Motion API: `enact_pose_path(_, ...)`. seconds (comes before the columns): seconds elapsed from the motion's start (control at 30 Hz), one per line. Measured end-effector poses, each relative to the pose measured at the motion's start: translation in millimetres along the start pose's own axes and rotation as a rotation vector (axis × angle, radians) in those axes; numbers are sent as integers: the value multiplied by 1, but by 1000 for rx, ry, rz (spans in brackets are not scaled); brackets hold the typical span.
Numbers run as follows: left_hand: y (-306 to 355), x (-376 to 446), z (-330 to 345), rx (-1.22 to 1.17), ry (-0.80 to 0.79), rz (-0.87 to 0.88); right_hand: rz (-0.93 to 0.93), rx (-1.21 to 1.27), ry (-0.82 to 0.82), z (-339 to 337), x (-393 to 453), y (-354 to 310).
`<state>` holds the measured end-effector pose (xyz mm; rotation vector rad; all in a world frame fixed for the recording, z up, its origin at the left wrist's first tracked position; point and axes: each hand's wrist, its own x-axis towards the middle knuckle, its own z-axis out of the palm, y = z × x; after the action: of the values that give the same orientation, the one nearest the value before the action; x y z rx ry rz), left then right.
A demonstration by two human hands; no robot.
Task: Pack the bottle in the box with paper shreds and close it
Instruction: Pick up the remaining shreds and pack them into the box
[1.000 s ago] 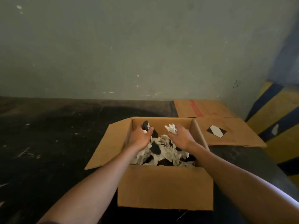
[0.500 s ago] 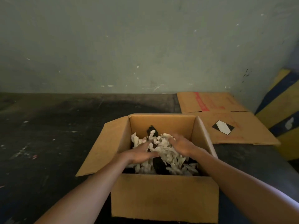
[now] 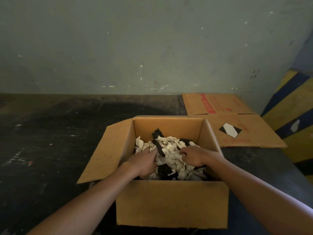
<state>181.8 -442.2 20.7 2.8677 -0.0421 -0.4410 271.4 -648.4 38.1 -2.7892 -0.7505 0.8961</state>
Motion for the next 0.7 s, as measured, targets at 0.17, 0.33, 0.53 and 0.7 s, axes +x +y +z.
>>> enact_pose_path(0.17,11,-6,9,-127,-367,26,30,-118,-163,41,-18,1)
enact_pose_path(0.33,7,0,6,-98,-357,40,10,-65,-156,31,-23,3)
enact_pose_path(0.53,-7,-24,-13,-124,-113,60,-73,253,151,-6,-49,16)
enact_pose_path(0.7,-6,-15,-9,-47,51,67,22,201,159,8,-36,15)
